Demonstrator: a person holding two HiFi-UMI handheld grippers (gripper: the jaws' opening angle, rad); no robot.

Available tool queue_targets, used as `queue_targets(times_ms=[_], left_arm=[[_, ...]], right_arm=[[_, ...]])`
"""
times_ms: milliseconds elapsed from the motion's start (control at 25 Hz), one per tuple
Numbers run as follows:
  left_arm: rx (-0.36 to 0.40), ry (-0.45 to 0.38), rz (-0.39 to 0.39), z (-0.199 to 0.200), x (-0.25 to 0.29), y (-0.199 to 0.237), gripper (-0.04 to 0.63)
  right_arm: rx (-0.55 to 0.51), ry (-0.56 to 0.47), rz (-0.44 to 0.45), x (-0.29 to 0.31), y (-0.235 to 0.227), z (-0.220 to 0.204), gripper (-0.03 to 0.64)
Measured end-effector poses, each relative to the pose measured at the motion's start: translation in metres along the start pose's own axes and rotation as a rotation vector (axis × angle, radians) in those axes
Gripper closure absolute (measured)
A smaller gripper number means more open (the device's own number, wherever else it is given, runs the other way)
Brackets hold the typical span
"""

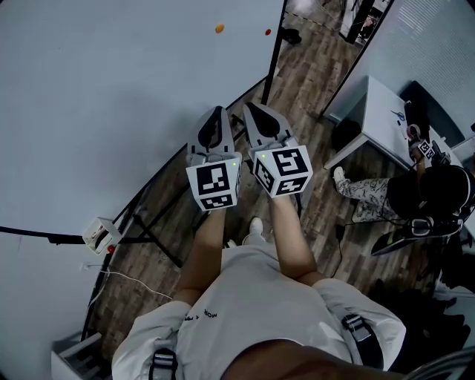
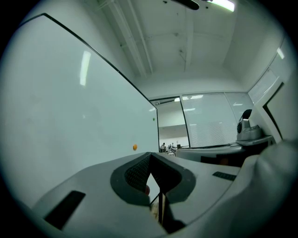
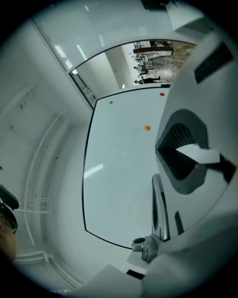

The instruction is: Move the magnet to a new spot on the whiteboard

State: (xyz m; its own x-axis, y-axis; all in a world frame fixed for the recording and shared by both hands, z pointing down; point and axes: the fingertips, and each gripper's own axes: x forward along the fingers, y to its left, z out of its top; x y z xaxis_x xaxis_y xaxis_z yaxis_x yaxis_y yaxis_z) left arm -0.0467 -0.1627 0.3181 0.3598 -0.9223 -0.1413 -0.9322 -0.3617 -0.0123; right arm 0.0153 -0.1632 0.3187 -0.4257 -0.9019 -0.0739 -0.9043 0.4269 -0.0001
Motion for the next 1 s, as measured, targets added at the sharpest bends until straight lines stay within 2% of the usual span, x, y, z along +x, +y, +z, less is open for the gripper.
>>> queue_targets(times_ms=[640,1000], left_arm=[[0.026,-0.018,0.096,-0.001,0.083,-0.013,0.592],[0.031,-0.013,0.134,-0.005,0.098,-0.006,0.592]], right_arm=[[0.017,-0.040,0.082,0.057,-0.074,0.006,0.603],[0.020,-0.037,0.121,0.077,-0.080,0.004,0.603]])
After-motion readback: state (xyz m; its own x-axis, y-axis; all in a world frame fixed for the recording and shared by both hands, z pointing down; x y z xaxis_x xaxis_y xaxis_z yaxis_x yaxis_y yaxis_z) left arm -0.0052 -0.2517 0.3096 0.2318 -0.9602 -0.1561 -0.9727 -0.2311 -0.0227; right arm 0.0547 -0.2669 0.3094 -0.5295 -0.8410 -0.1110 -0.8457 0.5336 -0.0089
